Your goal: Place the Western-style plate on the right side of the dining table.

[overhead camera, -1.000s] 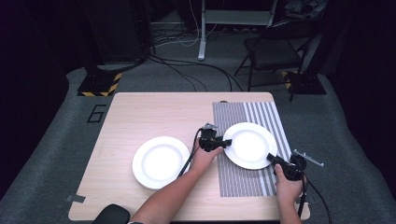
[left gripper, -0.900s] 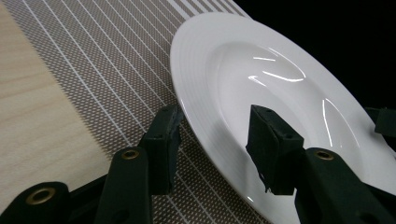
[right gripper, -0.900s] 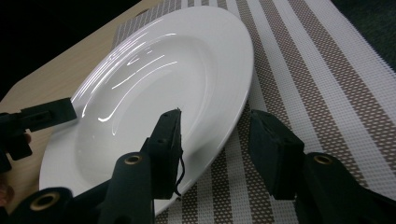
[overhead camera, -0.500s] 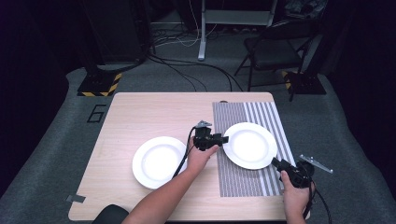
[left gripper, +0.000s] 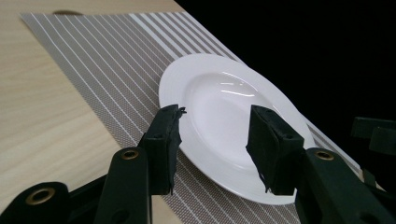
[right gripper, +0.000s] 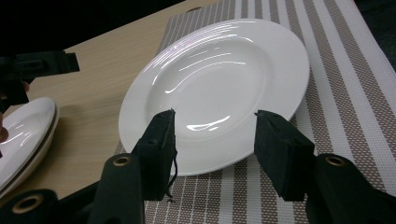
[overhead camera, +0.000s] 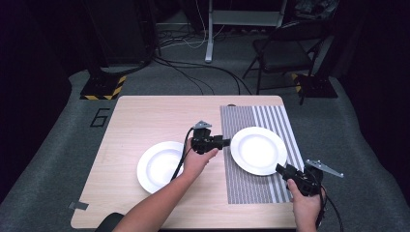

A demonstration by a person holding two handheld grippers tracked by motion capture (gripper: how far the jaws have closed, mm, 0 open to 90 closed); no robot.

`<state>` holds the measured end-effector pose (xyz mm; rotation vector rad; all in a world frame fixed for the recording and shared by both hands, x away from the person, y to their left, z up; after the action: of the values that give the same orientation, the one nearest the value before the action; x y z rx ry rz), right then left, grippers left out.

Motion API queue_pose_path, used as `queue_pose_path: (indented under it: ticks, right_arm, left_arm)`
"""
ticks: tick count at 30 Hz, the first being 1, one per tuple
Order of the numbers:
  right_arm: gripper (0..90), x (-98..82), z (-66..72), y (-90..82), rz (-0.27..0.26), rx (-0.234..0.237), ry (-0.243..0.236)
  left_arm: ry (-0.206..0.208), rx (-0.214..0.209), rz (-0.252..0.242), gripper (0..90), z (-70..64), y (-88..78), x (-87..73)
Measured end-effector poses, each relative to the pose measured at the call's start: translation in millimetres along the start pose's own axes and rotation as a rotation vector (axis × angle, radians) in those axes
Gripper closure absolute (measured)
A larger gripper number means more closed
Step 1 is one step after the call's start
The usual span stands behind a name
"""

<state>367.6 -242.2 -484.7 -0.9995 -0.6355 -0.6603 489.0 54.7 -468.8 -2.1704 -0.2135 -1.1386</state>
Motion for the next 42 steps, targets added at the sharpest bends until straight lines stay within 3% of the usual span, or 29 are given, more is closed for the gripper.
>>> queue_pose_path:
  ticks: [9,17,23,28,35,42]
  right_arm:
    - [46.0,1.9,27.1,-0.3,0.027,0.035,-0.078]
    - [45.7,-4.9,38.1,2.3,0.047,0.042,-0.114]
    - [43.3,-6.8,47.7,1.6,0.062,0.068,-0.131]
    - [42.2,-7.7,58.0,5.3,0.085,0.092,-0.166]
    - [41.4,-15.5,66.3,15.5,0.123,0.123,-0.178]
    - [40.5,-25.8,75.0,33.0,0.148,0.14,-0.245]
  left_arm:
    - [0.076,0.039,-0.027,53.6,8.0,-50.1,3.3]
    - [0.055,0.07,-0.06,53.4,26.0,-89.8,0.6]
    - [0.068,0.113,-0.057,52.7,38.6,-113.9,-8.6]
    - [0.045,0.125,-0.061,52.1,47.2,-134.0,-20.0]
    - [0.03,0.184,-0.076,50.7,62.8,-158.8,-40.7]
    - [0.022,0.246,-0.066,49.3,80.1,-179.3,-66.3]
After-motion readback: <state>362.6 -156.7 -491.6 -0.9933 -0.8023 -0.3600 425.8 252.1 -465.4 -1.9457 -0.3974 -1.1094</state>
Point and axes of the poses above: each handheld gripper's, and its own axes: y roughly forward along the jaws, x roughly out of its top, z roughly to its left, the point moved 4 cm from there along y, roughly forward along the jaws, and after that the axes turned 4 degrees about z, right-handed, at the moved point
